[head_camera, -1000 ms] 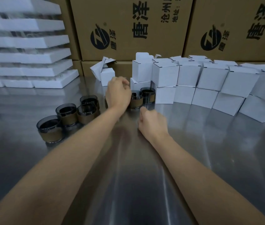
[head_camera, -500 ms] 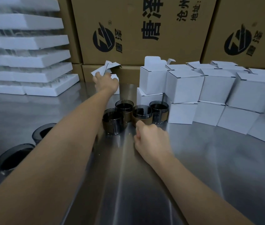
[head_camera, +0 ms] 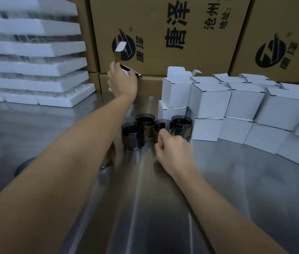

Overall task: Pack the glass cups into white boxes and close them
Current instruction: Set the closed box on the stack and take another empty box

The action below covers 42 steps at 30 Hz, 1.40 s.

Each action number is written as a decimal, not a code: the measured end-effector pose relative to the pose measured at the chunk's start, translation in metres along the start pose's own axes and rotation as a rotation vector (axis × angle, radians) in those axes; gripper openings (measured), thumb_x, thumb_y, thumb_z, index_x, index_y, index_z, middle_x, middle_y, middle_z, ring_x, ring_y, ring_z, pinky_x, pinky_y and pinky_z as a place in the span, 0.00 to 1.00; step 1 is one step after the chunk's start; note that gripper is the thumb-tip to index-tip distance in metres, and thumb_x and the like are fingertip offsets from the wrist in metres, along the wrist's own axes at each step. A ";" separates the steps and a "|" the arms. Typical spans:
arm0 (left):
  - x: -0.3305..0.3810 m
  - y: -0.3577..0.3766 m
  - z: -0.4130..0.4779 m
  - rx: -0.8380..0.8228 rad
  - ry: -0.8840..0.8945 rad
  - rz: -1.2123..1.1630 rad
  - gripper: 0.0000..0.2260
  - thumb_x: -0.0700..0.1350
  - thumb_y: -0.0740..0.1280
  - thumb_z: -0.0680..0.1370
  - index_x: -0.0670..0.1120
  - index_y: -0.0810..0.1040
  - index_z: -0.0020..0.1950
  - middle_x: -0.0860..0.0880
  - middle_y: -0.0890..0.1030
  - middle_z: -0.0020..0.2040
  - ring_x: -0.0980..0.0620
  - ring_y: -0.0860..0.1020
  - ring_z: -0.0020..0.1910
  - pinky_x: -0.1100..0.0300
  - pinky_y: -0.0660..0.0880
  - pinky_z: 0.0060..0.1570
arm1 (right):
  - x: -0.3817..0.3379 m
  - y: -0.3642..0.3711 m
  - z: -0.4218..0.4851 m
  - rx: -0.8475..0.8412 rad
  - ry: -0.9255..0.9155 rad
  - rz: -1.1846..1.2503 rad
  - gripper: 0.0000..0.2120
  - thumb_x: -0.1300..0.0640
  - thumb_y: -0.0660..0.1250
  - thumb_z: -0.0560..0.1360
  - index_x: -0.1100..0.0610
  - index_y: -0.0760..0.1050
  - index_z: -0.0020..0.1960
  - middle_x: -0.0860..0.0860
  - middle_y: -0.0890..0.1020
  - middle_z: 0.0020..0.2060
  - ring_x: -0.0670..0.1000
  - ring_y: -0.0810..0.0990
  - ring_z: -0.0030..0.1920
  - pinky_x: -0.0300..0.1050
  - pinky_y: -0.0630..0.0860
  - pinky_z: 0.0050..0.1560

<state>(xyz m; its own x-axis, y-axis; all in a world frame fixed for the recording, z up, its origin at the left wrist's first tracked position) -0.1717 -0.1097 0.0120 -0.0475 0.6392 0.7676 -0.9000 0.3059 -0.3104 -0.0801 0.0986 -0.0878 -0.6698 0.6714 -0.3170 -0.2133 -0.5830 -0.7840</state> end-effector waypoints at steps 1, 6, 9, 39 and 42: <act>0.011 -0.015 -0.010 0.054 0.028 -0.041 0.18 0.44 0.61 0.80 0.42 0.71 0.69 0.48 0.68 0.72 0.49 0.66 0.71 0.53 0.62 0.70 | -0.002 -0.003 0.000 0.036 0.000 0.008 0.07 0.58 0.61 0.76 0.53 0.62 0.43 0.52 0.72 0.31 0.61 0.77 0.37 0.46 0.63 0.34; 0.063 -0.081 -0.085 0.169 0.029 -0.413 0.20 0.43 0.66 0.77 0.44 0.71 0.68 0.48 0.71 0.67 0.51 0.68 0.67 0.49 0.64 0.69 | -0.006 -0.029 -0.022 0.304 0.100 0.202 0.12 0.63 0.65 0.73 0.54 0.63 0.38 0.52 0.71 0.26 0.58 0.69 0.29 0.45 0.62 0.32; 0.079 -0.109 -0.141 0.092 0.096 -0.521 0.22 0.45 0.69 0.75 0.45 0.70 0.68 0.51 0.71 0.64 0.55 0.68 0.63 0.55 0.66 0.67 | 0.003 -0.050 -0.046 0.487 0.310 0.409 0.14 0.66 0.65 0.71 0.53 0.62 0.35 0.48 0.69 0.25 0.54 0.66 0.29 0.48 0.63 0.32; 0.042 -0.089 -0.270 -0.630 -0.038 -0.641 0.18 0.46 0.58 0.83 0.55 0.66 0.73 0.58 0.71 0.69 0.71 0.67 0.65 0.76 0.64 0.62 | 0.045 -0.094 -0.099 0.682 0.484 0.837 0.08 0.61 0.62 0.79 0.51 0.74 0.54 0.50 0.80 0.47 0.46 0.78 0.40 0.43 0.76 0.42; 0.039 -0.091 -0.266 -0.543 -0.092 -0.678 0.18 0.45 0.52 0.85 0.52 0.63 0.75 0.50 0.73 0.69 0.56 0.71 0.68 0.56 0.66 0.70 | 0.046 -0.090 -0.097 0.596 0.517 0.748 0.09 0.63 0.60 0.78 0.53 0.77 0.52 0.49 0.78 0.51 0.49 0.77 0.44 0.54 0.80 0.48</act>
<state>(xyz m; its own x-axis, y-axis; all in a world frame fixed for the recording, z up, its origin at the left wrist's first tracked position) 0.0235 0.0756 -0.0788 0.3671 0.1452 0.9188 -0.4174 0.9084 0.0232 -0.0229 0.2264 -0.0842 -0.4233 0.0839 -0.9021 -0.2801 -0.9590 0.0422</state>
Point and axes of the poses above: each hand's wrist, its own z-axis towards the middle knuckle, its own y-axis out of the palm, x = y × z, the point moved 4 cm from there along z, towards the middle knuckle
